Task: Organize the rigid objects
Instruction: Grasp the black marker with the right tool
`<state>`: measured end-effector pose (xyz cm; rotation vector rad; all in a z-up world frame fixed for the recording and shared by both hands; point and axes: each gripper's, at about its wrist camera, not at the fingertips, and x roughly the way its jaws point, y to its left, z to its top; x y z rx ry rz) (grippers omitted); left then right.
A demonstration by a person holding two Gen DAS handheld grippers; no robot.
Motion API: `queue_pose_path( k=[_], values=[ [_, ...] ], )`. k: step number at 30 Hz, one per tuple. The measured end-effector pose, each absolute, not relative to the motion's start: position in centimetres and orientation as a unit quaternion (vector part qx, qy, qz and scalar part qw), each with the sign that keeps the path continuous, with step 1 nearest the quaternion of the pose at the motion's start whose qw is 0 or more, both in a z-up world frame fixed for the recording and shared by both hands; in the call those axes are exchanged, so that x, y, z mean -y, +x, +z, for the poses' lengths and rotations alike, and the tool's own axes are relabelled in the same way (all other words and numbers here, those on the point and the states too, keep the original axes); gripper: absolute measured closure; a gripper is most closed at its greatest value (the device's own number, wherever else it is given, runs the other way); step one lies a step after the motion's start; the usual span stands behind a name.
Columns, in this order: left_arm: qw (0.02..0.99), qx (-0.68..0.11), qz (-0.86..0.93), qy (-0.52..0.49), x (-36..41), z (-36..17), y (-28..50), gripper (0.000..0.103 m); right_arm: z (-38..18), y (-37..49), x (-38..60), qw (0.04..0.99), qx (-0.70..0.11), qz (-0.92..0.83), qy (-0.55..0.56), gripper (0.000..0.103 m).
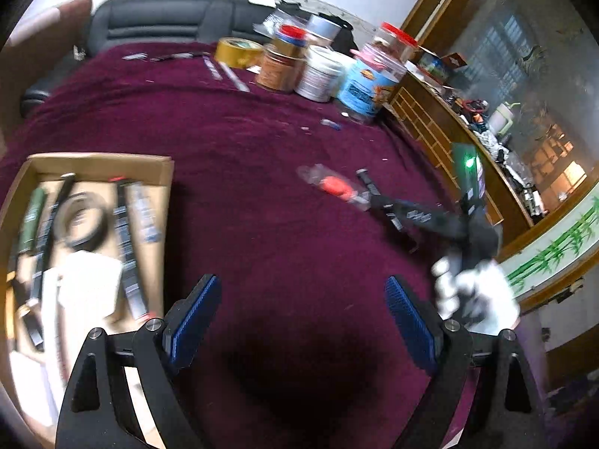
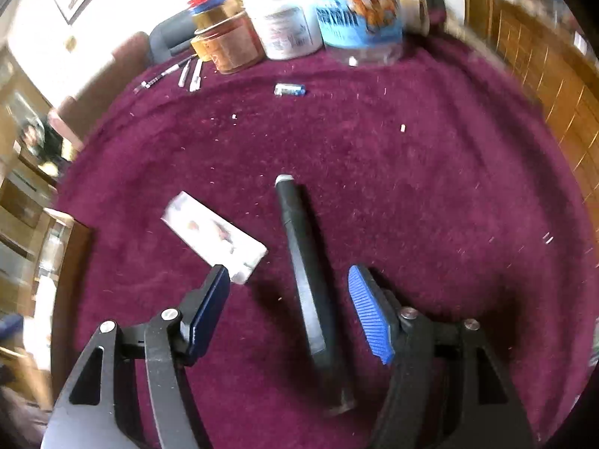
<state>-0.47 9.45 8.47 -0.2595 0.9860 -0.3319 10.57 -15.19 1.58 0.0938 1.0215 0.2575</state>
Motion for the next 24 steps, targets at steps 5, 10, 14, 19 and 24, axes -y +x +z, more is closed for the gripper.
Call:
queue_pose_path(
  k=[5,10,14,19,24],
  values=[
    [0.854,-0.486,-0.152,-0.109,-4.8,7.6,4.6,0.018,1.2,10.7,17.4,0.869,-0.478,0.087,0.088,0.091],
    [0.841,-0.515,-0.148,-0.08,-0.2,5.9,10.4,0.018,1.0,11.1,19.3,0.869,-0.475,0.09,0.108,0.091],
    [0.837,-0.523,-0.162,-0.006,3.9,4.7,15.3,0.018,0.8,11.5,20.7,0.859,-0.477,0.116,0.147,0.091],
    [0.811,-0.557,-0.162,0.081,5.2,2.5,17.7,0.019,0.5,11.8,22.0,0.842,-0.483,0.138,0.196,0.092],
    [0.749,-0.608,-0.251,0.08,4.1,1.6,13.4,0.019,0.5,11.8,21.8,0.843,-0.484,0.136,0.192,0.092]
  ],
)
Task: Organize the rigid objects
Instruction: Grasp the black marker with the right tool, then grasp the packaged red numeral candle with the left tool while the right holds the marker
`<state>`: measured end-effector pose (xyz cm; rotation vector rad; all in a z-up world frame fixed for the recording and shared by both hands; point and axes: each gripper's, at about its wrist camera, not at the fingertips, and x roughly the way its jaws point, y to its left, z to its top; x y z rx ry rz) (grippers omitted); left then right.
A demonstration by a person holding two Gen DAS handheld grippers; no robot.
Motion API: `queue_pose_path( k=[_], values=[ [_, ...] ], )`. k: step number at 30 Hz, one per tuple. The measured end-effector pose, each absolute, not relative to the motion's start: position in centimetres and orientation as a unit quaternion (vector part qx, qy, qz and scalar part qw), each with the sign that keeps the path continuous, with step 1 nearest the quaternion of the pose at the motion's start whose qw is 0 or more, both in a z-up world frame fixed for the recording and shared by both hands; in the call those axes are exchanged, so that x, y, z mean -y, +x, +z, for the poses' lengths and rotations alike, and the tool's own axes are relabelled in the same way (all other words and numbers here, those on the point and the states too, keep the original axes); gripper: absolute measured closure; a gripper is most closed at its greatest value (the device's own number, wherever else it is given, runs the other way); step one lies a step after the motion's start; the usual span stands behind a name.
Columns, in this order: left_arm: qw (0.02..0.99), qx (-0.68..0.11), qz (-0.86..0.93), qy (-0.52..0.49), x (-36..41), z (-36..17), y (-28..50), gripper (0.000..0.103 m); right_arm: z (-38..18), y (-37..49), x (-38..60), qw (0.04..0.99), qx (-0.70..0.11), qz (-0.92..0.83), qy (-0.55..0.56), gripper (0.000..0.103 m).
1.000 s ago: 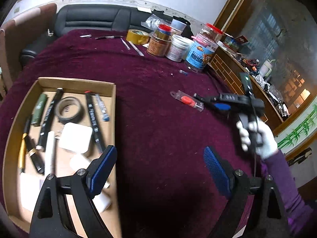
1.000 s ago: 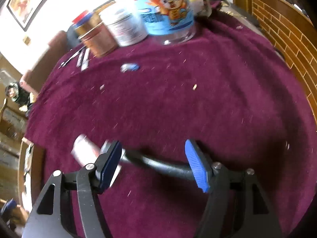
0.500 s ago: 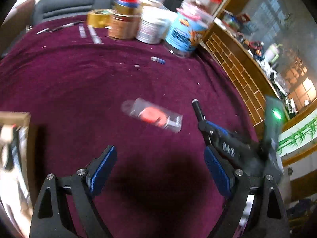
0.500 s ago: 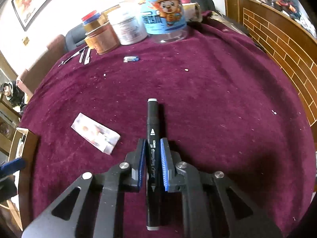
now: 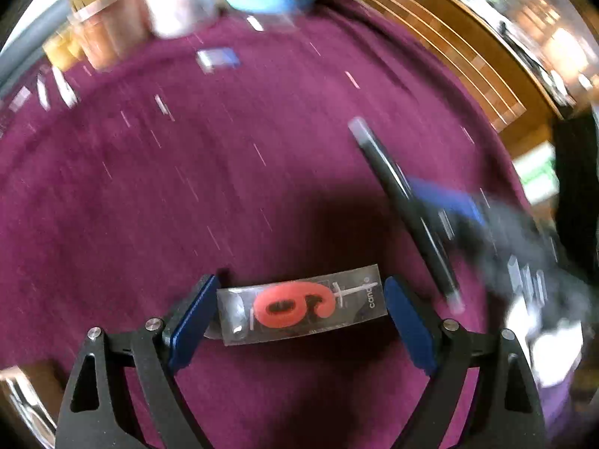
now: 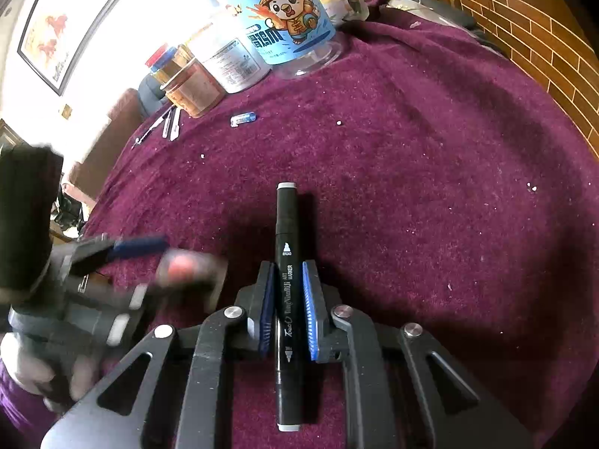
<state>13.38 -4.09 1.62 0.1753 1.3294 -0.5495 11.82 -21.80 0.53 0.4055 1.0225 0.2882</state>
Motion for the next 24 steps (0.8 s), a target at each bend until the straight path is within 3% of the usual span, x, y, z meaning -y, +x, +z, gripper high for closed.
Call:
queue_pose_path(
  k=[11,21,23,24],
  values=[
    [0.788,-0.537,-0.292,0.073,2.3,4.9,7.6,0.018,0.5,11.9,22.0,0.844,-0.479,0.136,0.2,0.092],
    [0.721,-0.512,-0.333,0.329,7.7,1.9,4.8,0.017,0.4,12.0,22.3,0.841,-0.478,0.141,0.209,0.091],
    [0.714,-0.515,-0.336,0.334,7.9,2.5,3.2,0.038,0.4,12.0,22.3,0.842,-0.478,0.141,0.209,0.091],
    [0.699,-0.53,-0.359,0.32,8.1,2.8,2.4,0.074,0.4,12.0,22.3,0.842,-0.477,0.141,0.208,0.091]
  ],
)
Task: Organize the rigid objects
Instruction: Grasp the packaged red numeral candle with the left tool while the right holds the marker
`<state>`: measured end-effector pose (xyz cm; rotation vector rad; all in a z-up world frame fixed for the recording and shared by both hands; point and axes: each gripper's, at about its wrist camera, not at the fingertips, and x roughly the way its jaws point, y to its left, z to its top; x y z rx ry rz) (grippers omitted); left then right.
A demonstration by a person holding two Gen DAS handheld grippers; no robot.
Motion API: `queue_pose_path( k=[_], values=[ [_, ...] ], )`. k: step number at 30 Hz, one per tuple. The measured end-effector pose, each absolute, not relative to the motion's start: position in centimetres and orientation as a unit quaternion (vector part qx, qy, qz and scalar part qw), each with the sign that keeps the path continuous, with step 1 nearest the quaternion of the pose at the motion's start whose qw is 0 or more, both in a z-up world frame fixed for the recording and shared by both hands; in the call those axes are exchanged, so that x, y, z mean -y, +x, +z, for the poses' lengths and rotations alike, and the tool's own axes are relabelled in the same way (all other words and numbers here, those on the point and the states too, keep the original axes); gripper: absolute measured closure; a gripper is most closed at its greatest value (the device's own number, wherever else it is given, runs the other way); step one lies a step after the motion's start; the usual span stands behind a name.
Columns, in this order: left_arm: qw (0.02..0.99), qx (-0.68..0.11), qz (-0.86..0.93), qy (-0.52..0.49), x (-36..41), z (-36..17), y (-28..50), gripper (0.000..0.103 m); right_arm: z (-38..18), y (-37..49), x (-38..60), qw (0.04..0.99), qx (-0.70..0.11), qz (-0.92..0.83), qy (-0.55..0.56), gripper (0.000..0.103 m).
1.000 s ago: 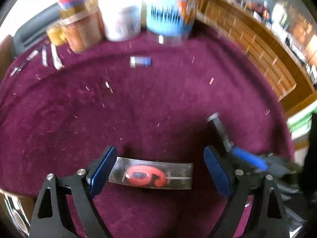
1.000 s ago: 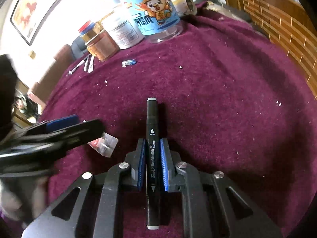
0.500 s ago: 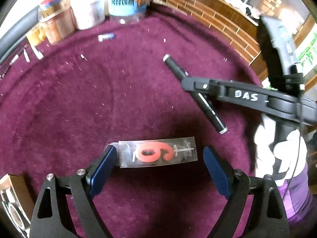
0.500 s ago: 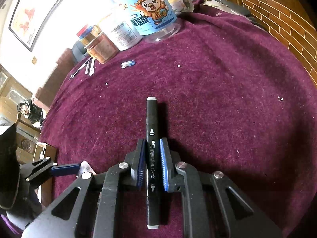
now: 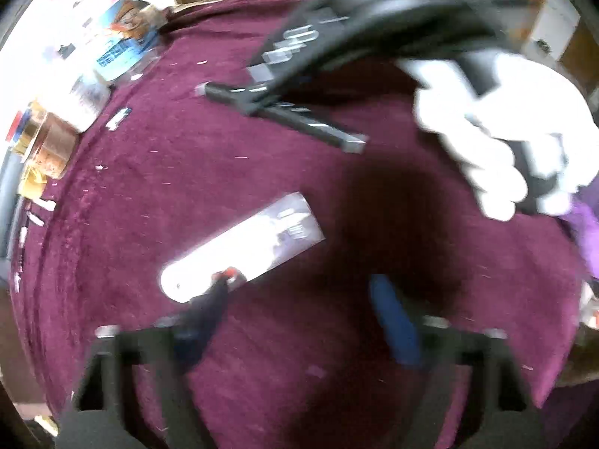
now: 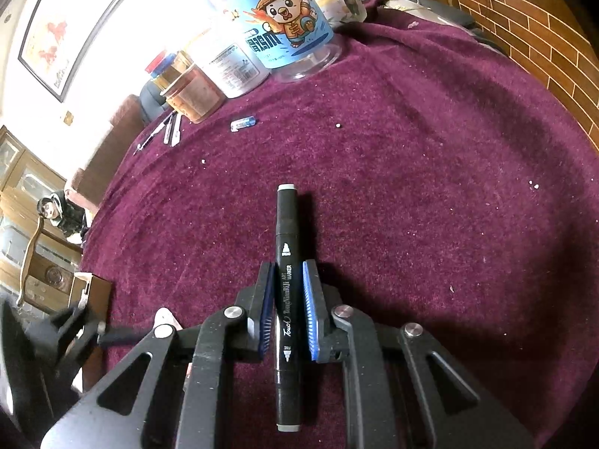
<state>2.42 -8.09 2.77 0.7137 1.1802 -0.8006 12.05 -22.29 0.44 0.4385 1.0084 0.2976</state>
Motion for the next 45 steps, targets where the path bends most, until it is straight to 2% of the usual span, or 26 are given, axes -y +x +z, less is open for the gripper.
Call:
queue_pose_path(
  k=[1,3,5,6,7,9,11,15,18,19,20,21,23,24,25,27,33,35,37,38,41,45],
  values=[
    [0.686,-0.542,-0.372,0.312,8.4,2.6,2.0,0.095,0.5,12.0,22.2,0.843,-0.477,0.14,0.206,0.091],
    [0.7,-0.514,-0.361,0.34,8.9,3.0,1.0,0.094,0.5,12.0,22.1,0.844,-0.476,0.138,0.204,0.091],
    [0.72,-0.483,-0.365,0.339,8.9,4.2,1.2,0.087,0.5,12.0,22.2,0.844,-0.475,0.139,0.206,0.091],
    [0.727,-0.477,-0.366,0.331,8.7,4.7,1.7,0.071,0.5,12.0,22.3,0.844,-0.475,0.139,0.208,0.091],
    [0.74,-0.465,-0.358,0.328,8.5,5.4,2.2,0.05,0.5,12.0,22.4,0.843,-0.475,0.14,0.21,0.091],
    [0.756,-0.437,-0.348,0.341,8.3,5.9,2.9,0.037,0.5,12.0,22.4,0.842,-0.475,0.141,0.212,0.091],
    [0.758,-0.423,-0.344,0.358,8.4,5.8,3.7,0.037,0.4,12.1,22.4,0.842,-0.476,0.14,0.213,0.091],
    [0.731,-0.447,-0.344,0.385,8.8,3.2,4.8,0.036,0.4,12.1,22.4,0.843,-0.475,0.14,0.212,0.091],
    [0.732,-0.433,-0.348,0.395,8.7,2.2,4.7,0.024,0.4,12.1,22.4,0.843,-0.474,0.141,0.213,0.091],
    [0.729,-0.443,-0.348,0.39,8.7,2.0,5.1,0.023,0.4,12.2,22.5,0.843,-0.474,0.141,0.213,0.091],
    [0.73,-0.458,-0.343,0.372,8.5,1.8,5.5,0.025,0.4,12.2,22.5,0.843,-0.474,0.141,0.212,0.091],
    [0.733,-0.473,-0.344,0.347,8.3,1.9,5.7,0.031,0.4,12.2,22.5,0.844,-0.473,0.141,0.212,0.091],
    [0.747,-0.463,-0.338,0.339,8.0,2.2,5.1,0.041,0.5,12.2,22.3,0.846,-0.471,0.14,0.208,0.091],
    [0.752,-0.459,-0.332,0.337,7.9,2.5,4.7,0.065,0.5,12.2,22.2,0.847,-0.47,0.14,0.205,0.091],
    [0.756,-0.461,-0.327,0.33,7.6,2.9,4.5,0.081,0.5,12.1,22.1,0.849,-0.47,0.139,0.198,0.091],
    [0.761,-0.484,-0.338,0.269,6.4,4.2,4.1,0.103,0.6,12.1,21.8,0.852,-0.469,0.137,0.188,0.091],
    [0.788,-0.482,-0.303,0.235,4.0,5.1,2.0,0.103,0.6,11.9,21.9,0.855,-0.462,0.133,0.191,0.091],
    [0.786,-0.47,-0.318,0.244,4.2,5.1,2.3,0.095,0.6,11.9,21.9,0.857,-0.459,0.134,0.19,0.091],
    [0.783,-0.46,-0.325,0.265,4.7,5.2,2.3,0.049,0.6,11.7,21.8,0.86,-0.456,0.133,0.186,0.091],
    [0.786,-0.441,-0.327,0.286,5.2,5.2,2.4,0.042,0.6,11.7,21.7,0.862,-0.455,0.131,0.184,0.091],
    [0.775,-0.399,-0.332,0.359,6.7,4.9,3.2,0.039,0.6,11.6,21.7,0.862,-0.453,0.132,0.184,0.091],
    [0.74,-0.419,-0.356,0.387,8.1,3.4,5.0,0.039,0.5,11.9,22.1,0.859,-0.453,0.139,0.193,0.091]
  ],
)
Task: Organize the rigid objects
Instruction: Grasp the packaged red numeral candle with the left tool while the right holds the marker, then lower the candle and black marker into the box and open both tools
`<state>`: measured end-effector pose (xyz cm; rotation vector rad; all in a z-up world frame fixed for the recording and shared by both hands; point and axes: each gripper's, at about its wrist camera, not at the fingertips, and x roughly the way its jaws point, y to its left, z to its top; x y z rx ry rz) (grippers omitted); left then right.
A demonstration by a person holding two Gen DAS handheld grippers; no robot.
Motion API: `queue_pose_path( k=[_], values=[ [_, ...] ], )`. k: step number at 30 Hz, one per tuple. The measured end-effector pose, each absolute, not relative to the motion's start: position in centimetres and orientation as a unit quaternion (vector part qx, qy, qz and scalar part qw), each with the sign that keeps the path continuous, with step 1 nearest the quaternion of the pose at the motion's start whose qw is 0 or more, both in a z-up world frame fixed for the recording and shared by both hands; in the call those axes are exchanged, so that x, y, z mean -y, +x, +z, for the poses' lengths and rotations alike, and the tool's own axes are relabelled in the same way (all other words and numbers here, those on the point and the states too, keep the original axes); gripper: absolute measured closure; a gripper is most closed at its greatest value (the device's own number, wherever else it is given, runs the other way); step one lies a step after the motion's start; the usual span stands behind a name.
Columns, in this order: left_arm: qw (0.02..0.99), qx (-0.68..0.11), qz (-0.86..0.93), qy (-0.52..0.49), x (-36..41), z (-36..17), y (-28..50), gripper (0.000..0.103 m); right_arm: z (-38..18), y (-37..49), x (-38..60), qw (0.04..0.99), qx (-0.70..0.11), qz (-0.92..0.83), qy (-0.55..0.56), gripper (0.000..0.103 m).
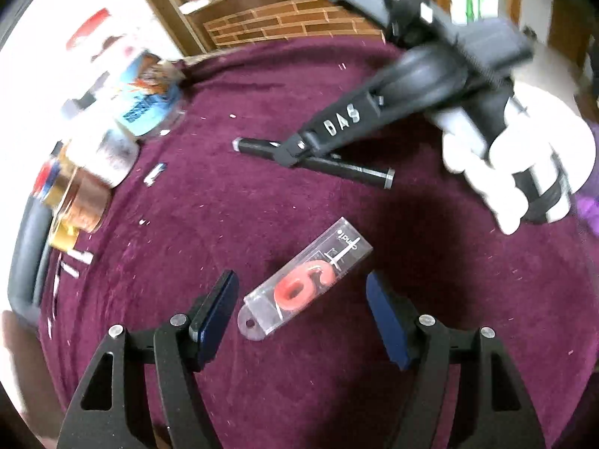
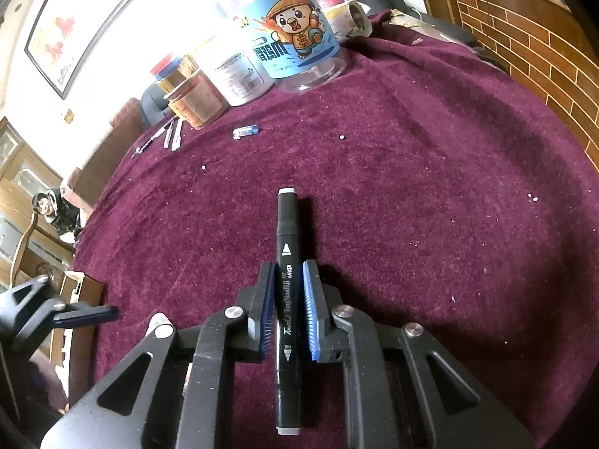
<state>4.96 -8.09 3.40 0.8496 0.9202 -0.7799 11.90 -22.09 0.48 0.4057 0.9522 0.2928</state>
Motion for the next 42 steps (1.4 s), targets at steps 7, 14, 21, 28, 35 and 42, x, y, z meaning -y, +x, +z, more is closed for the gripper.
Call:
queue_pose_path(
  k=[7,14,21,28,35,42],
  values=[
    [0.708,-0.505,-0.387,0.307,8.2,2.0,6.0,0.075,0.4,12.3,22.2,0.854,-0.458,0.146,0.199,0.091],
    [0.746,-0.475,-0.34,0.318,8.9,2.0,4.1,0.051,0.6,12.2,21.7,0.859,-0.459,0.135,0.184,0.091],
    [0.792,-0.483,-0.31,0.211,6.3,3.2,2.8,0.08,0.6,12.1,21.5,0.863,-0.454,0.132,0.177,0.091],
    [0.845,-0.453,-0.28,0.05,-4.9,9.2,-1.1,0.08,1.6,11.2,21.7,0.87,-0.427,0.144,0.2,0.091],
    [0.891,-0.402,-0.199,-0.069,-18.8,13.1,-7.5,0.08,5.6,6.5,15.3,0.862,-0.414,0.226,0.186,0.091],
    [0.874,-0.442,-0.12,-0.162,-26.4,7.6,-9.8,0.08,7.1,-0.6,1.2,0.81,-0.445,0.352,0.148,0.09]
  ],
)
